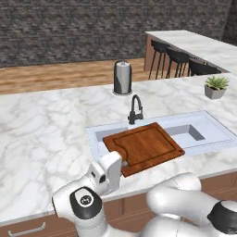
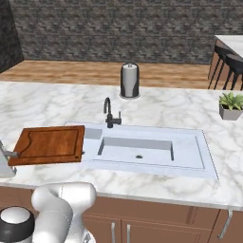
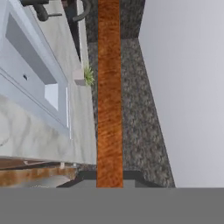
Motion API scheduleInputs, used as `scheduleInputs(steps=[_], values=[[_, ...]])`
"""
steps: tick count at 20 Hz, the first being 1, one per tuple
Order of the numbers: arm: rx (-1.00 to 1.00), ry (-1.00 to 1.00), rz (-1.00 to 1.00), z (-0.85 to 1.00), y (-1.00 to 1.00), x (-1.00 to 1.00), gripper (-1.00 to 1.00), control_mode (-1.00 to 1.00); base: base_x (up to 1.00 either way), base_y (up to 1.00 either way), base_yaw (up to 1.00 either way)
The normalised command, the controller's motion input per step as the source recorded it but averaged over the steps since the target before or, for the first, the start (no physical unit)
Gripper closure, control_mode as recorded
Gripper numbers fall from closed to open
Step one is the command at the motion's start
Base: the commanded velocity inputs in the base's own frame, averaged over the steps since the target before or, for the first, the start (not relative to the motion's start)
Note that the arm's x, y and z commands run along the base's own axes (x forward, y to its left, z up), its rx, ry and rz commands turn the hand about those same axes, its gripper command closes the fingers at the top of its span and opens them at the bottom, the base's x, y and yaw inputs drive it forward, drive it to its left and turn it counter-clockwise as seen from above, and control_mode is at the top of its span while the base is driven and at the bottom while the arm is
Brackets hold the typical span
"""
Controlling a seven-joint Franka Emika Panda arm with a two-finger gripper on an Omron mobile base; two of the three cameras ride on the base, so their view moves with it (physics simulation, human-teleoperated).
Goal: Move the cutting board and knife to the sink. Then move spray from the cabinet to the counter.
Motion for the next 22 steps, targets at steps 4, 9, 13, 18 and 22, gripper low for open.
scheduleInputs(steps=[4, 9, 13, 18, 22], values=[[0.05, 0.07, 0.00, 0.00, 0.12, 0.88, 1.00, -1.00, 0.00, 0.00, 0.00], [0.05, 0.10, 0.02, -0.05, 0.15, 0.81, 1.00, -1.00, 0.00, 0.00, 0.00], [0.07, 0.11, 0.04, -0.14, 0.23, 0.79, 1.00, -1.00, 0.00, 0.00, 0.00], [0.03, 0.10, 0.01, -0.24, 0.40, 0.74, 1.00, -1.00, 0.00, 0.00, 0.00], [0.02, 0.11, 0.00, -0.31, 0.54, 0.67, 1.00, -1.00, 0.00, 0.00, 0.00]])
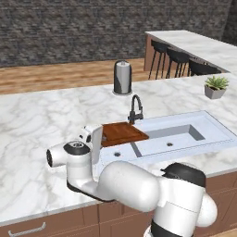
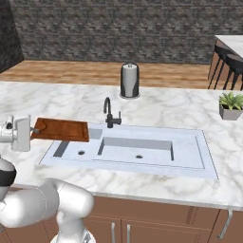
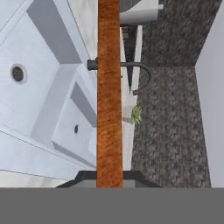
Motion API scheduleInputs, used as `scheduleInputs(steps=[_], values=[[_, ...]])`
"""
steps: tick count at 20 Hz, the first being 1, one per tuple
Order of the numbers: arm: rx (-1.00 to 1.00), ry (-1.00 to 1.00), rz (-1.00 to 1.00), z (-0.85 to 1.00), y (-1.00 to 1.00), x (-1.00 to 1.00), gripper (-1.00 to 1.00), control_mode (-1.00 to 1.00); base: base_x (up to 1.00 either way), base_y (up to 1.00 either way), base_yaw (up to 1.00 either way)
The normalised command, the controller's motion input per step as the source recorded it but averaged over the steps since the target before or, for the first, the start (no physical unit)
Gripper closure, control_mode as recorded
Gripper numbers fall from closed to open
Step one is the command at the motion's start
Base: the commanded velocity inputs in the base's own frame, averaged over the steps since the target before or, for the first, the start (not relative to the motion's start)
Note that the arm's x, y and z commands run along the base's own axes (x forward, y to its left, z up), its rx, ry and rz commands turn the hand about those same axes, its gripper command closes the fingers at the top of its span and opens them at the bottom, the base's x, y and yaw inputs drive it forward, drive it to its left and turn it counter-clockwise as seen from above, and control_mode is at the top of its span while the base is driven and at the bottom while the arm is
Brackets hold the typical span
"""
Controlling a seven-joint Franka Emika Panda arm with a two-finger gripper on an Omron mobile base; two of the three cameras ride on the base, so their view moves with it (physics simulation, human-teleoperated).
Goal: Move the cutting board and knife to the sink. Then move spray from the cabinet to the counter.
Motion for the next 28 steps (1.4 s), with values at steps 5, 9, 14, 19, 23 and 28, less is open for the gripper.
scheduleInputs(steps=[5, 9, 14, 19, 23, 28], values=[[0.01, 0.11, 0.00, -0.41, 0.39, 0.44, 1.00, -1.00, 0.00, 0.00, 0.00], [0.04, 0.08, 0.01, -0.28, 0.04, 0.03, 1.00, -1.00, 0.00, 0.00, 0.00], [0.11, 0.05, 0.01, -0.20, -0.01, 0.07, 1.00, -1.00, 0.00, 0.00, 0.00], [0.20, 0.04, 0.00, -0.08, -0.04, 0.26, 1.00, -1.00, 0.00, 0.00, 0.00], [0.23, 0.00, 0.03, -0.07, -0.13, 0.38, 1.00, -1.00, 0.00, 0.00, 0.00], [0.18, 0.00, 0.04, -0.13, -0.16, 0.39, 1.00, -1.00, 0.00, 0.00, 0.00]])
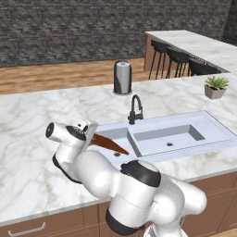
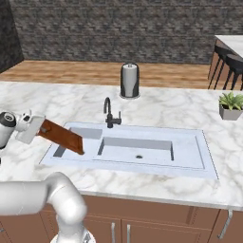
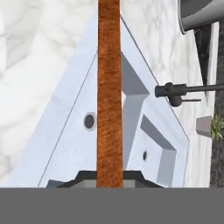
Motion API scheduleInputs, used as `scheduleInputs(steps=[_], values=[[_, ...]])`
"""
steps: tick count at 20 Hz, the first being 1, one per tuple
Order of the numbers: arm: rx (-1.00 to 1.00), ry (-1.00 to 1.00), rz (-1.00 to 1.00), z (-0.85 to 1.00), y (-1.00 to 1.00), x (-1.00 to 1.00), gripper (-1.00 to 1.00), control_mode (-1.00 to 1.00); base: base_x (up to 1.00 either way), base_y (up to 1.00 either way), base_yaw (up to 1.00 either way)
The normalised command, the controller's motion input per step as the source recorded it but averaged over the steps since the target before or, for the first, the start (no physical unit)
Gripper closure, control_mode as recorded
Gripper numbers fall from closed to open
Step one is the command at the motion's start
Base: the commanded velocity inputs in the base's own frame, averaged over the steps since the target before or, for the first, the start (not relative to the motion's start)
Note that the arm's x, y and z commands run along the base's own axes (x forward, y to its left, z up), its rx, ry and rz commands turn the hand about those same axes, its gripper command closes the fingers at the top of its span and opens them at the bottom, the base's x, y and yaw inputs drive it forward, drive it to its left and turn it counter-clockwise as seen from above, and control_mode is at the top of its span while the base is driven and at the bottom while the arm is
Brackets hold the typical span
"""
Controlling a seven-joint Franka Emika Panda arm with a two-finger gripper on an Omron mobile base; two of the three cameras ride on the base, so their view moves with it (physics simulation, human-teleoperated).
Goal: Move the cutting board and knife to the sink. Then move spray from the cabinet to the counter.
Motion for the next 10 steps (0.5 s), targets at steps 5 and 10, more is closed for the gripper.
scheduleInputs(steps=[5, 10], values=[[0.09, 0.00, 0.00, -0.08, -0.17, 0.31, 1.00, -1.00, 0.00, 0.00, 0.00], [0.00, 0.00, 0.00, 0.00, -0.17, 0.19, 1.00, -1.00, 0.00, 0.00, 0.00]])
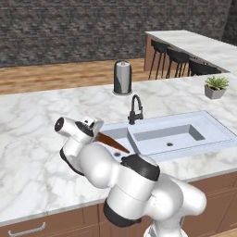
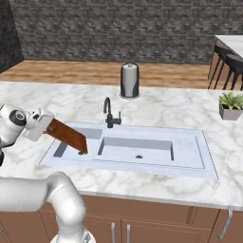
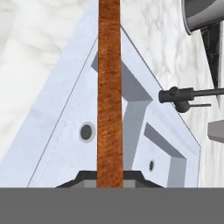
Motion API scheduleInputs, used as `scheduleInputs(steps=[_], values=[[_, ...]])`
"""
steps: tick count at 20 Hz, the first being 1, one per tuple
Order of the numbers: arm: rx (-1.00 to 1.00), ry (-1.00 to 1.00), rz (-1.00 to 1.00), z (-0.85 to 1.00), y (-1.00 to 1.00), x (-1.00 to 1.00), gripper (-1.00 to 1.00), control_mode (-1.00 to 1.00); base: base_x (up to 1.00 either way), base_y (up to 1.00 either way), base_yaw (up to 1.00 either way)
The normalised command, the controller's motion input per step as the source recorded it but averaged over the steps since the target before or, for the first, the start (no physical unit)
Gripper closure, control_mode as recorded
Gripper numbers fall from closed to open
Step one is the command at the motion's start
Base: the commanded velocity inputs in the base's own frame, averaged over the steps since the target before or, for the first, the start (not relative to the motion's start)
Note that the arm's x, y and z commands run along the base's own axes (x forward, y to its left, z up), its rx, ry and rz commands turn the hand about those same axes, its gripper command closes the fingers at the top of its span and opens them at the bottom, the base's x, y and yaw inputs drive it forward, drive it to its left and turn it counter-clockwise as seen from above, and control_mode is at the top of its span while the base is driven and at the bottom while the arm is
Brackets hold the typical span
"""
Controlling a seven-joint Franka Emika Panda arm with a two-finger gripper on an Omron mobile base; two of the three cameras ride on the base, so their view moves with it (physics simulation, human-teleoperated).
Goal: Move the cutting board and knife to the sink. Then move spray from the cabinet to the counter.
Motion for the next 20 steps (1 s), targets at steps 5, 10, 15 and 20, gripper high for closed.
scheduleInputs(steps=[5, 10, 15, 20], values=[[0.00, 0.00, 0.00, -0.03, -0.12, 0.24, 1.00, -1.00, 0.00, 0.00, 0.00], [0.00, 0.00, 0.00, -0.12, -0.16, 0.22, 1.00, -1.00, 0.00, 0.00, 0.00], [0.00, 0.00, -0.02, -0.17, -0.28, 0.04, 1.00, -1.00, 0.00, 0.00, 0.00], [0.00, 0.00, -0.05, -0.15, -0.31, 0.00, 1.00, -1.00, 0.00, 0.00, 0.00]])
